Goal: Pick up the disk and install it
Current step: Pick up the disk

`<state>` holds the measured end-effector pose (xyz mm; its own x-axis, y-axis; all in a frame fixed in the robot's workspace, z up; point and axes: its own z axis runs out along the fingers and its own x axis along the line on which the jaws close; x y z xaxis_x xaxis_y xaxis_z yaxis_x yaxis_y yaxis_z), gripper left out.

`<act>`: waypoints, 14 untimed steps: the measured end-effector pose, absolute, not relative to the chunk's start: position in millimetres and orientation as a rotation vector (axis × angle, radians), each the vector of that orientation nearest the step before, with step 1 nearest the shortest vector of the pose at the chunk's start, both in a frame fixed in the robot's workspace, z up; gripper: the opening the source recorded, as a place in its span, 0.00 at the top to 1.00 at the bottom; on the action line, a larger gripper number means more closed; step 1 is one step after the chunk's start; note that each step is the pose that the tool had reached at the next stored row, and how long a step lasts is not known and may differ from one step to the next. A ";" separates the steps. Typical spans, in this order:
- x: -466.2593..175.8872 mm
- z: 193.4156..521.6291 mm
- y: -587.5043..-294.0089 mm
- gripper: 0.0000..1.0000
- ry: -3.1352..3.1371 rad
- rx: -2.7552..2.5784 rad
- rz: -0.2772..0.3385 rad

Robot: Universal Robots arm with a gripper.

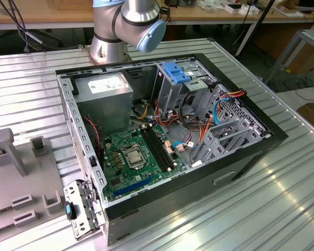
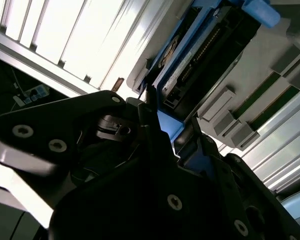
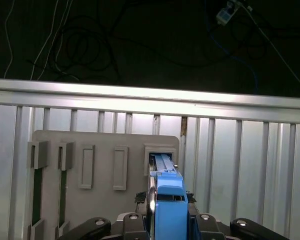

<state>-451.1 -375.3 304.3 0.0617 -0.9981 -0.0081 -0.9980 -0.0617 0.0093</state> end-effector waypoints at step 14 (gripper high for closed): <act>-451.1 303.9 -375.3 0.62 -2.211 2.231 -0.019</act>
<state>-451.1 -375.3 303.9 0.0091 -0.9999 -0.0082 -0.9999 -0.0091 0.0093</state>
